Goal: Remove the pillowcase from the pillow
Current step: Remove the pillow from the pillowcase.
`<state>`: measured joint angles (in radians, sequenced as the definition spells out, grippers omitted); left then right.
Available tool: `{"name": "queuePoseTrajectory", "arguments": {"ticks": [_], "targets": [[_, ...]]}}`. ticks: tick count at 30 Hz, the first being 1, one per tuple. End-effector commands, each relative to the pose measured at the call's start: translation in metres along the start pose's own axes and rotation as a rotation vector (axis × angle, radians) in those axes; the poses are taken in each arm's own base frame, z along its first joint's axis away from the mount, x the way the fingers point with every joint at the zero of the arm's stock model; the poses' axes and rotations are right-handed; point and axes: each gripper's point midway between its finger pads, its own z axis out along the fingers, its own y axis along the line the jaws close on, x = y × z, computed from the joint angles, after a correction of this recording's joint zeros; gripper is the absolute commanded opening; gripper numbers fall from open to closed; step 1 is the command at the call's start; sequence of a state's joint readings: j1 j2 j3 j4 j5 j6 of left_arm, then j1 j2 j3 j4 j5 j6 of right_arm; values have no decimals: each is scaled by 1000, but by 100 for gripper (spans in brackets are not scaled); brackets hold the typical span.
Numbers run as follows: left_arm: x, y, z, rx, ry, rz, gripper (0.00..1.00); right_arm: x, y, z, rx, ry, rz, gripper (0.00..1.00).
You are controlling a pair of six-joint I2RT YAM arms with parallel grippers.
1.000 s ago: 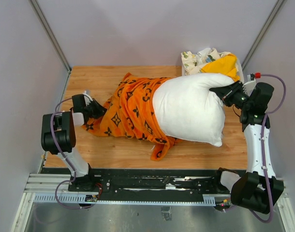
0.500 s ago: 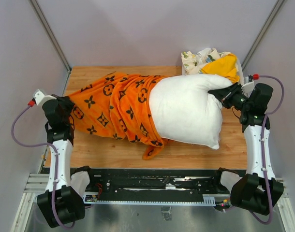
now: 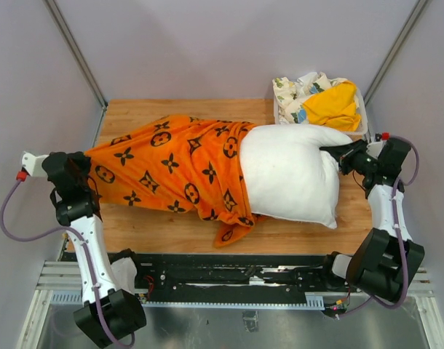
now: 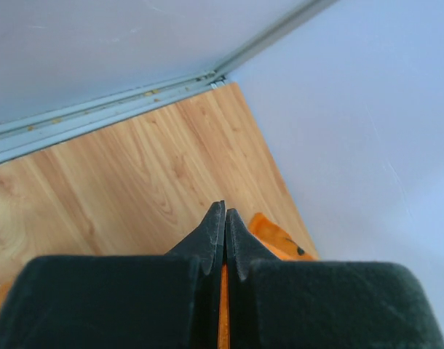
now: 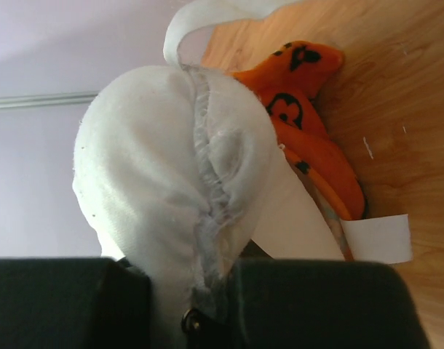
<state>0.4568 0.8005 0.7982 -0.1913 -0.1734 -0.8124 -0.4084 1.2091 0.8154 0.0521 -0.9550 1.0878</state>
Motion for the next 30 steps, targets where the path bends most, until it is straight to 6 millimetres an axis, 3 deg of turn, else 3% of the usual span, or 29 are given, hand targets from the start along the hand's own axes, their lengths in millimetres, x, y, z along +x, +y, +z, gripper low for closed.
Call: {"name": "queuePoseTrajectory", "arguments": {"ticks": [1, 3, 4, 5, 6, 8, 9, 11, 13, 16, 19, 22, 28, 30], "targets": [[-54, 7, -1, -33, -164, -75, 0, -52, 31, -24, 15, -271, -148, 1], [-57, 5, -2, -15, -160, -43, 0, -55, 36, -29, 39, -297, -188, 1], [-53, -6, -4, 48, -132, -1, 0, -56, 37, -30, 47, -296, -205, 1], [-47, -25, -6, 155, -90, 44, 8, -55, 38, -28, 55, -287, -222, 1], [-35, -45, -10, 272, -19, 62, 33, -53, 38, -26, 66, -273, -240, 1], [-6, -78, -17, 466, 154, 68, 94, -45, 39, -18, 79, -227, -278, 1], [13, -98, -27, 582, 250, 81, 99, -40, 40, -12, 80, -202, -295, 1], [54, -130, -44, 704, 390, 158, 99, -27, 47, 1, 67, -147, -330, 1], [93, -151, -61, 717, 450, 278, 99, -14, 55, 13, 49, -90, -363, 1], [150, -160, -92, 764, 566, 339, 99, 1, 65, 22, 35, -32, -405, 1], [203, -146, -119, 799, 690, 351, 98, 7, 71, 23, 29, -25, -422, 1], [244, -111, -134, 753, 768, 435, 97, 10, 74, 19, 25, -31, -433, 1], [280, -46, -132, 628, 829, 490, 93, 15, 80, 14, 14, -32, -446, 1], [283, -34, -127, 583, 817, 502, 75, 16, 84, 11, 11, -34, -455, 1]]}}
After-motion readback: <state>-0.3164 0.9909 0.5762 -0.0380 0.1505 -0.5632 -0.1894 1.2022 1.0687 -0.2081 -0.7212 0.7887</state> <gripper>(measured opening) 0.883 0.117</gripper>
